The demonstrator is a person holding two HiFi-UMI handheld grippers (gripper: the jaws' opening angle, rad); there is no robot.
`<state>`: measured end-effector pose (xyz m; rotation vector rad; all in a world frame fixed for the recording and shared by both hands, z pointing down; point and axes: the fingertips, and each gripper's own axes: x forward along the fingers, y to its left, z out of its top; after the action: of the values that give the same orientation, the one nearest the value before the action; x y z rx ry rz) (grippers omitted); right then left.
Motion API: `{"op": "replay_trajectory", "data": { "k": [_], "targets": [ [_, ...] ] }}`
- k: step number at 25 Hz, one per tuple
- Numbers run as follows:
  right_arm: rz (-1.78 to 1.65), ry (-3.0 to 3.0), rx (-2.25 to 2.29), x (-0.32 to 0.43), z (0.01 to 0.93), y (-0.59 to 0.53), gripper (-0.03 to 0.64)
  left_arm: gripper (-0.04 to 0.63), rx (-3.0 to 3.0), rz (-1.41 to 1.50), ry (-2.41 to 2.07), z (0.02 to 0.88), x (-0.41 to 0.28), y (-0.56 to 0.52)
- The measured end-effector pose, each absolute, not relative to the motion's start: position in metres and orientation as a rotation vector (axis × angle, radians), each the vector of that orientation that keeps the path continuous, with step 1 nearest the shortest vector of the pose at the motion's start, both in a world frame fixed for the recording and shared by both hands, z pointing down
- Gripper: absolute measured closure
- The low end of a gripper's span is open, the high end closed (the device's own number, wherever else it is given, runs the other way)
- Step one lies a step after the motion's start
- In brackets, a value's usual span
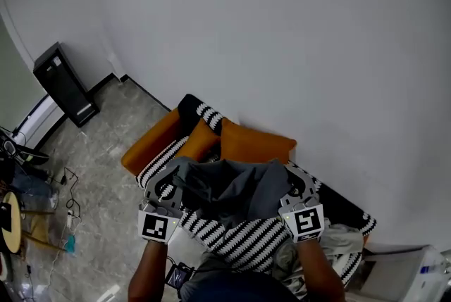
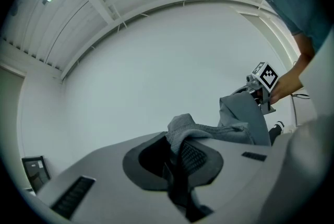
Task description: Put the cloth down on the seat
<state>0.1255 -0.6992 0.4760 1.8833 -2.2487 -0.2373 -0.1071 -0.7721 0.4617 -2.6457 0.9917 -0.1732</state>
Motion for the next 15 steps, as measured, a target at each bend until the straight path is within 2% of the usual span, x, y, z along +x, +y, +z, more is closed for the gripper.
{"op": "replay_trajectory", "data": {
  "k": [15],
  "targets": [
    [-0.131, -2.008, 2.053, 0.214, 0.537, -0.801, 0.584, 0.563, -2.756, -0.263, 0.758, 0.529, -0.003, -0.928]
  ]
}}
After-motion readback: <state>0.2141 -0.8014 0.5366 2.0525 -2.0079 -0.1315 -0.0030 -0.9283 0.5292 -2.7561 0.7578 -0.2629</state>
